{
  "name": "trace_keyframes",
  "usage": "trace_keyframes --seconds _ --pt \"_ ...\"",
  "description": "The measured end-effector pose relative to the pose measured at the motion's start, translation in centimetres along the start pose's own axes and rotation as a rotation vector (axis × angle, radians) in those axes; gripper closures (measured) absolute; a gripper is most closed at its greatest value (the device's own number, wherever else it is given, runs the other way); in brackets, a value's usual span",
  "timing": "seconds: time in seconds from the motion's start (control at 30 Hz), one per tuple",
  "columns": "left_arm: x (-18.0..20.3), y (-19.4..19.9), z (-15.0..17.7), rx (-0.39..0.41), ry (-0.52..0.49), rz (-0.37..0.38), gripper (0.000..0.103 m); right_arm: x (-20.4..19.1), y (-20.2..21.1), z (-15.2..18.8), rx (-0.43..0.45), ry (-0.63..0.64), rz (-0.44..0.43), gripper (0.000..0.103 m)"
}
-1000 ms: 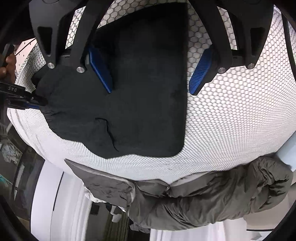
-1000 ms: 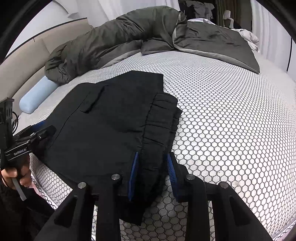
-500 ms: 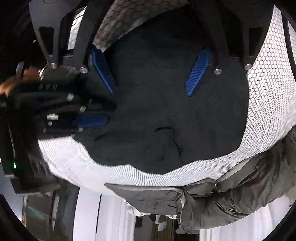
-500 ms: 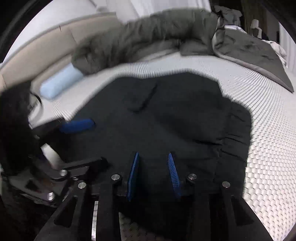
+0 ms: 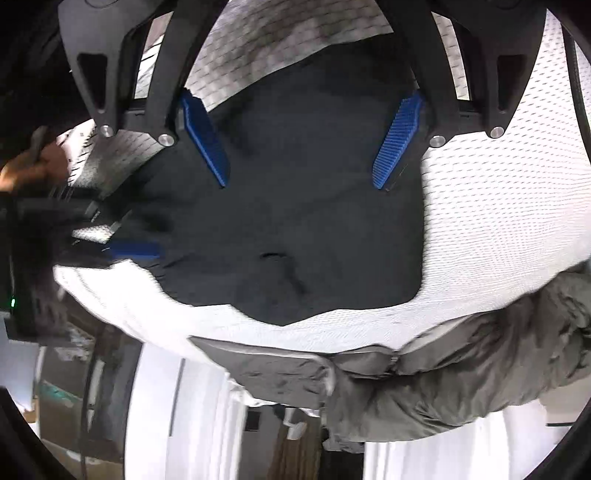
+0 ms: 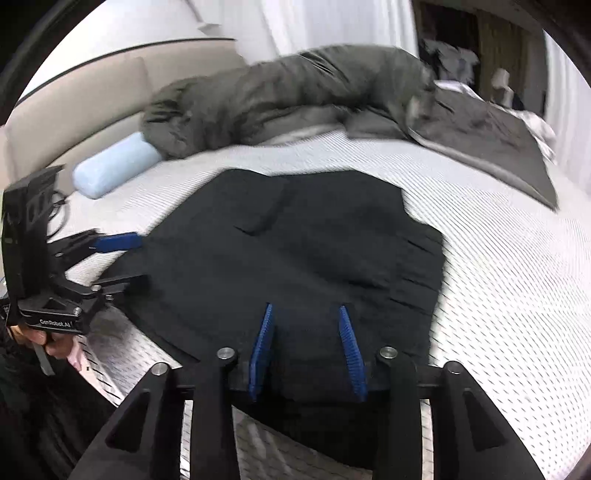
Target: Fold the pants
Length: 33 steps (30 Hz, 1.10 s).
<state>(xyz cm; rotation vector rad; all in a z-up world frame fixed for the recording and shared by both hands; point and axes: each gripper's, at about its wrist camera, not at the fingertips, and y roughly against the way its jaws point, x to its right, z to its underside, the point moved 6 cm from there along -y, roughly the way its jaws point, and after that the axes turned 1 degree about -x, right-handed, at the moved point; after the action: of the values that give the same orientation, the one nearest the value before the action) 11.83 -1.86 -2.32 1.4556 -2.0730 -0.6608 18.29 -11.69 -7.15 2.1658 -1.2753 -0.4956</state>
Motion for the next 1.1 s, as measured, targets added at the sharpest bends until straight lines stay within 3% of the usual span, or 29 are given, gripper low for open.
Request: trace_keyframes --seconds 0.07,0.1,0.2,0.3,0.4,0.53,0.67,0.73,0.87,0.93,1.1 --pt "1.3 -1.0 0.2 -0.03 -0.052 0.021 0.025 -1.5 -2.1 0.4 -0.044 0.035 -0.008 0.055" --pt "1.8 -1.6 0.4 -0.05 -0.086 0.003 0.025 -1.9 -3.3 1.0 -0.081 0.059 0.006 0.055" --pt "2.0 -2.1 1.4 -0.068 -0.175 -0.059 0.025 -1.7 -3.3 1.6 -0.08 0.123 0.054 0.056" --pt "0.8 -0.9 1.9 -0.056 -0.135 -0.038 0.024 1.0 -1.6 2.2 -0.074 0.096 0.123 0.056" --pt "-0.2 0.1 2.2 -0.048 -0.107 -0.049 0.023 2.2 -0.6 2.4 -0.066 0.074 0.106 0.059" --pt "-0.4 1.2 0.9 0.014 -0.025 0.004 0.023 1.6 -0.1 1.4 -0.013 0.049 0.097 0.058" --pt "-0.2 -0.7 -0.7 0.03 0.021 -0.032 0.023 -0.7 -1.3 0.8 0.065 0.026 0.085 0.057" --pt "-0.1 -2.5 -1.2 0.004 0.031 -0.035 0.023 -1.5 -2.6 1.2 0.05 0.028 0.093 0.056" --pt "0.0 -4.6 -1.0 -0.045 -0.028 -0.088 0.023 -1.7 -4.5 1.7 0.025 0.091 0.149 0.047" --pt "-0.4 -4.2 -0.6 -0.051 -0.034 -0.09 0.023 0.2 -4.0 1.7 0.014 0.073 0.22 0.046" --pt "-1.9 -2.3 0.2 -0.046 0.032 -0.073 0.022 3.2 -2.5 2.0 -0.001 0.038 0.264 0.045"
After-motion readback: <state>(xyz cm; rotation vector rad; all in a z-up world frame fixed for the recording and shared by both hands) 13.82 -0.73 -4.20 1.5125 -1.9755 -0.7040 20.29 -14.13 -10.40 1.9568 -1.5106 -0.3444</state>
